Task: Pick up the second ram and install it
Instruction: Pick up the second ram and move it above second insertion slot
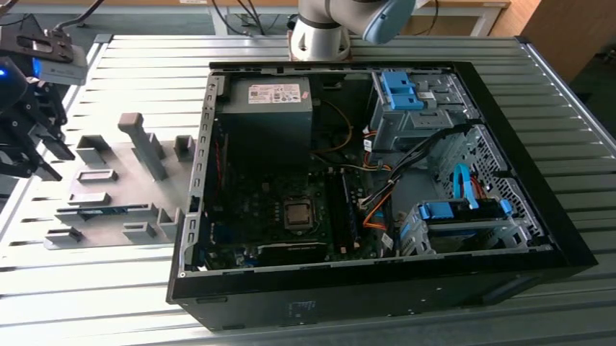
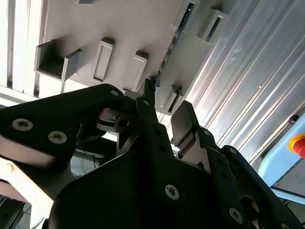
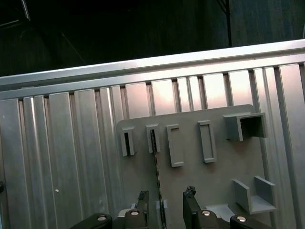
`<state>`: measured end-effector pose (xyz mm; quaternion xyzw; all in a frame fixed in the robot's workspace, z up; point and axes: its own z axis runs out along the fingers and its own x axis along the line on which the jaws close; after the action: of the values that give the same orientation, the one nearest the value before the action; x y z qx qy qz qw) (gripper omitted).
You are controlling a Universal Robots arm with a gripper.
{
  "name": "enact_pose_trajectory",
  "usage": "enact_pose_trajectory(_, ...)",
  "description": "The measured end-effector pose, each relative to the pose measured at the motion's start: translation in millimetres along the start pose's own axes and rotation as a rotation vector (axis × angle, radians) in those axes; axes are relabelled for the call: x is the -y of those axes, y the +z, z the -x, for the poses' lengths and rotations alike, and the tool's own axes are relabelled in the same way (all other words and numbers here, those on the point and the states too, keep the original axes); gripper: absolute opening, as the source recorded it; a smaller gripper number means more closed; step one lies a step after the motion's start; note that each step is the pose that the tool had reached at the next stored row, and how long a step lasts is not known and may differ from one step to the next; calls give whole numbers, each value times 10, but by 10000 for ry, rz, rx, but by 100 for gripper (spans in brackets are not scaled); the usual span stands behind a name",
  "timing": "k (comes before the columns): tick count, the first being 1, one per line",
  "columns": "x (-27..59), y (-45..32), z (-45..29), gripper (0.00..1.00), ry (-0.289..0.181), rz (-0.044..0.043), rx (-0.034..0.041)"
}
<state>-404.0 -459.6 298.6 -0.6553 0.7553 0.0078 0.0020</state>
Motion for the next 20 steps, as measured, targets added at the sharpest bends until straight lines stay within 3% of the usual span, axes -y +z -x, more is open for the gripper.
enact_pose_trajectory(10,0,130,-2,42,1,0,0)
enact_pose_trajectory(20,0,178,-3,42,0,2,-2)
